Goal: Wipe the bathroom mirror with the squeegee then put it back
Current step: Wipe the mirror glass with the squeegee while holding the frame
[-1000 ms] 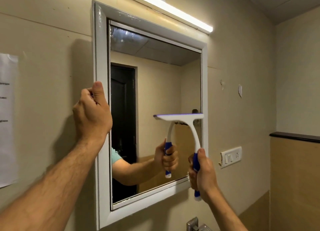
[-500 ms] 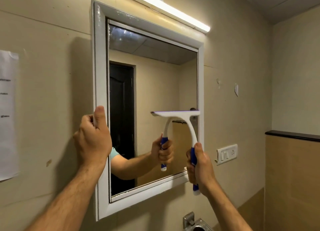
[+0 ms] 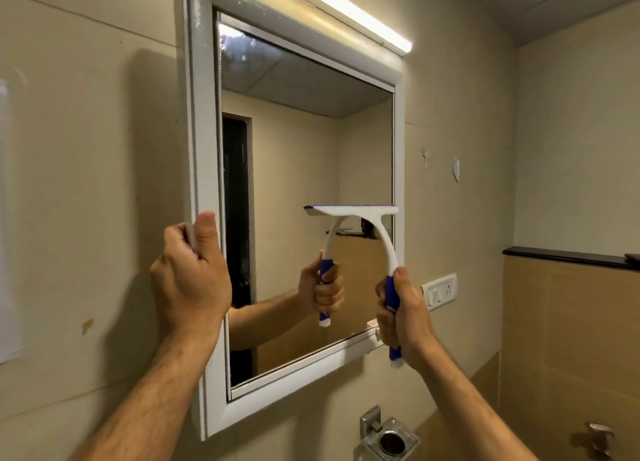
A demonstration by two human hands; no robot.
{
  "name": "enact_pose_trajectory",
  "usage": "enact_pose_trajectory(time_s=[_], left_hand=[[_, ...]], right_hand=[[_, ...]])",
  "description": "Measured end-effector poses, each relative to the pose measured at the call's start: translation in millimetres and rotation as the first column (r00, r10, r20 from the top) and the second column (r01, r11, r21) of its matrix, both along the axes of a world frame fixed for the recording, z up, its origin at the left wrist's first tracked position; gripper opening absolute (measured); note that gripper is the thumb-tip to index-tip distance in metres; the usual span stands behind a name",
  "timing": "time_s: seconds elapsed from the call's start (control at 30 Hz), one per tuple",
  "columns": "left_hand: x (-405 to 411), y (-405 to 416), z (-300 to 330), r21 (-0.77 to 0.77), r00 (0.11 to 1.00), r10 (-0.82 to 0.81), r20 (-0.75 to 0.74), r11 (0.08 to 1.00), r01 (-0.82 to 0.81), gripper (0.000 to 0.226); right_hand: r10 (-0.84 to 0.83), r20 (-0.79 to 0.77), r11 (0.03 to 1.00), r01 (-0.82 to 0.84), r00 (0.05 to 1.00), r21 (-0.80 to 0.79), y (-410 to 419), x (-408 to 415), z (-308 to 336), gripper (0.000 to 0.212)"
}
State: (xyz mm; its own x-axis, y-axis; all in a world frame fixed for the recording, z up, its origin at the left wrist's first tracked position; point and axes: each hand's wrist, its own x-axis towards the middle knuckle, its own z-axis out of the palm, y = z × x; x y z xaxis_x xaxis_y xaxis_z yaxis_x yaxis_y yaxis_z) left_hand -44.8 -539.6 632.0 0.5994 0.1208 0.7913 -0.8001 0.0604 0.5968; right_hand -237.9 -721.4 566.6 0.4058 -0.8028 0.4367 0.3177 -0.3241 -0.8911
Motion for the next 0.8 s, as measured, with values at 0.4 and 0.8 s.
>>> enact_pose_trajectory(time_s=[0.4, 0.8], left_hand=[[4.1, -1.1, -5.7, -0.029, 1.0, -0.007, 0.025, 1.0, 0.008, 0.053], [4.0, 0.8, -29.5, 0.01, 0.999, -0.042, 0.026, 0.999, 0.042, 0.06]], right_hand=[[-0.022, 0.008, 0.998, 0.021, 1.0, 0.06, 9.3, -9.0, -39.4, 0.058], [0.04, -0.01, 0.995, -0.039, 0.999, 0.088, 2.7, -6.0, -87.2, 0.058]])
